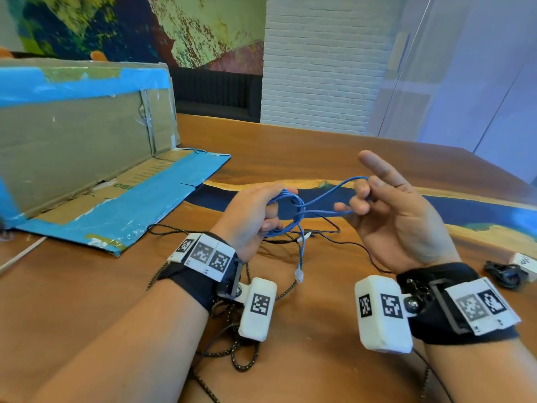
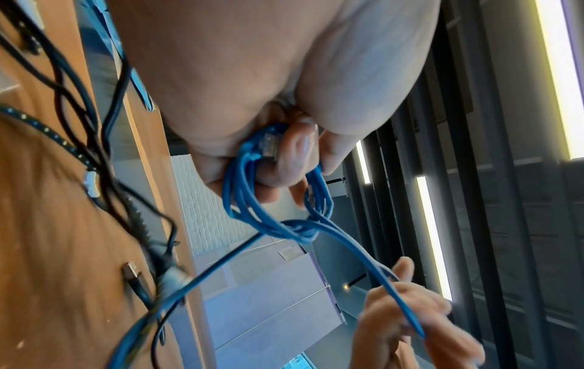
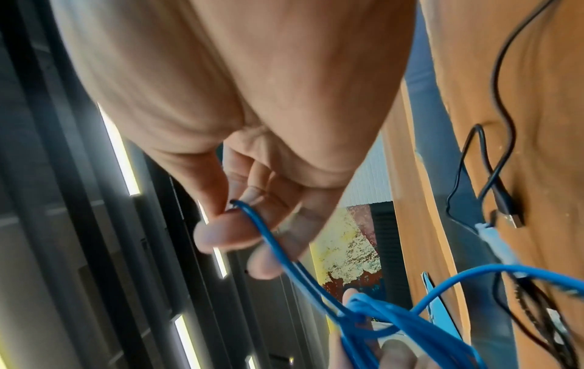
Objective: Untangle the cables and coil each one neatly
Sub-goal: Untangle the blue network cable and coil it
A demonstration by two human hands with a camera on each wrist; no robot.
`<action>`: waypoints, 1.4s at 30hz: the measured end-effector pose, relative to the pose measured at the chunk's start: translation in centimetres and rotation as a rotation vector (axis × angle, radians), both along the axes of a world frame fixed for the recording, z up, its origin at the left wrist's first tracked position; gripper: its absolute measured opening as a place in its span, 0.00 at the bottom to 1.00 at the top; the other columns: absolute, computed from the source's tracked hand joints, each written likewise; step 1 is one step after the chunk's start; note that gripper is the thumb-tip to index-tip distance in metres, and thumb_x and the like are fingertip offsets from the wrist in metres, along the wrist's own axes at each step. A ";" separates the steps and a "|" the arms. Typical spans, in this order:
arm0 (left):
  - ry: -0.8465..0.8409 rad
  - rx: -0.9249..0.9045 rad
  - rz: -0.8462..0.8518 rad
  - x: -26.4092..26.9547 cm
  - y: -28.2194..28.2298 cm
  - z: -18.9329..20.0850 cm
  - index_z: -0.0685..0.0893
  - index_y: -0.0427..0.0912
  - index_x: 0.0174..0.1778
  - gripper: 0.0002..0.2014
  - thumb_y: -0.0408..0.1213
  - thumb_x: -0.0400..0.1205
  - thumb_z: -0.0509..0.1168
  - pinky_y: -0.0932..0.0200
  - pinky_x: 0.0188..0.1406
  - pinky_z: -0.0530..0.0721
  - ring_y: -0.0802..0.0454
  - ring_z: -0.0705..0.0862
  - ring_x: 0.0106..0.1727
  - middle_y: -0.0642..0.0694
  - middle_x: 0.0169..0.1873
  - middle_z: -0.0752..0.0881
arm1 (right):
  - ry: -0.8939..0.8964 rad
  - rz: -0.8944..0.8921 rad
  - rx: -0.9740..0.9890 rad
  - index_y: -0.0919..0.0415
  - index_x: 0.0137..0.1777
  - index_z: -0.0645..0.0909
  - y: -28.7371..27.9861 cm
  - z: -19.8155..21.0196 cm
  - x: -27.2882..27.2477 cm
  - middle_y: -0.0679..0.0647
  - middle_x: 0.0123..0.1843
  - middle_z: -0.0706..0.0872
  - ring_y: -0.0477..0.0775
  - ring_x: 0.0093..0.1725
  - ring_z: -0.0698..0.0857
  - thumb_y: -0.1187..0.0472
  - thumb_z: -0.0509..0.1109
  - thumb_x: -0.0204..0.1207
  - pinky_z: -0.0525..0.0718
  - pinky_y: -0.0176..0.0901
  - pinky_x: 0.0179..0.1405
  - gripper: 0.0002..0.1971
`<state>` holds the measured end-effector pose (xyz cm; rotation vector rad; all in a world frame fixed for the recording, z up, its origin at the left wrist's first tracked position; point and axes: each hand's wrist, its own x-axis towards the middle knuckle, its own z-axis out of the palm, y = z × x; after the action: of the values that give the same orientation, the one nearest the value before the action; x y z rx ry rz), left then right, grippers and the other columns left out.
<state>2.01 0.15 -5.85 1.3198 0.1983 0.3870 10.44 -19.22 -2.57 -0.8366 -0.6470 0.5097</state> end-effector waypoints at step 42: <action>-0.121 -0.089 0.118 0.6 -1.5 -0.5 0.83 0.39 0.61 0.08 0.37 0.91 0.61 0.60 0.33 0.78 0.58 0.67 0.19 0.54 0.19 0.70 | 0.065 -0.227 -0.198 0.68 0.67 0.82 3.2 -3.7 -0.5 0.65 0.44 0.88 0.62 0.43 0.86 0.47 0.56 0.91 0.87 0.55 0.41 0.24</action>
<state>2.64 -1.35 -6.35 1.1963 0.1900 0.5506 9.98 -16.05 -6.26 -1.0622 -0.4388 0.3971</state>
